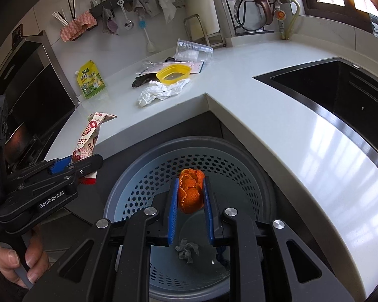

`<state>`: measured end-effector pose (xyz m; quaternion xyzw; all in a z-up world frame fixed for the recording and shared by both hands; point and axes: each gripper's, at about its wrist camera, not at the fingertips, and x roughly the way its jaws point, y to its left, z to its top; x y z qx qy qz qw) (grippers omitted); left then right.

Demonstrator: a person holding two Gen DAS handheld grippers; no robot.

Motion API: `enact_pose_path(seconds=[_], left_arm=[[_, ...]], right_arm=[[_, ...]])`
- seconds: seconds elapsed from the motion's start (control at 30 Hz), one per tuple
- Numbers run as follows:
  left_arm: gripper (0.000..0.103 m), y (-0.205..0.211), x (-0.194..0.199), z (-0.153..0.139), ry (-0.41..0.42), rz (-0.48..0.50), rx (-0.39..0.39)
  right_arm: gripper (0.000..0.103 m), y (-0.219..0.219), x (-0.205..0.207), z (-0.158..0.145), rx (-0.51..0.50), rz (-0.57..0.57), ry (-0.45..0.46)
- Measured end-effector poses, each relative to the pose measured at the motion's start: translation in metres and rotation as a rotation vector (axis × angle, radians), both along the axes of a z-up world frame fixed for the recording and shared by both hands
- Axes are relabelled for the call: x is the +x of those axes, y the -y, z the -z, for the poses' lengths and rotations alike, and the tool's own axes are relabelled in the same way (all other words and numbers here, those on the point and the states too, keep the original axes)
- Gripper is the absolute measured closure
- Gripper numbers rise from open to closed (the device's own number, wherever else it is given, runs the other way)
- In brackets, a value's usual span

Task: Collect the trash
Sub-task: 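Carry wrapper and peel over the basket and open both tools to drop them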

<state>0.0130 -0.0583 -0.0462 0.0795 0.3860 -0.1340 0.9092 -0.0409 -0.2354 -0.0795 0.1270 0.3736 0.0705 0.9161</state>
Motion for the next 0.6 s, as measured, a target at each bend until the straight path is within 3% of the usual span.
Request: enact_pose_path(seconds=[0.6], left_arm=[[0.071,0.009,0.002,0.034,-0.089,0.029,-0.013]], right_arm=[[0.085,-0.004,-0.002,0.025,0.003,-0.01,-0.062]])
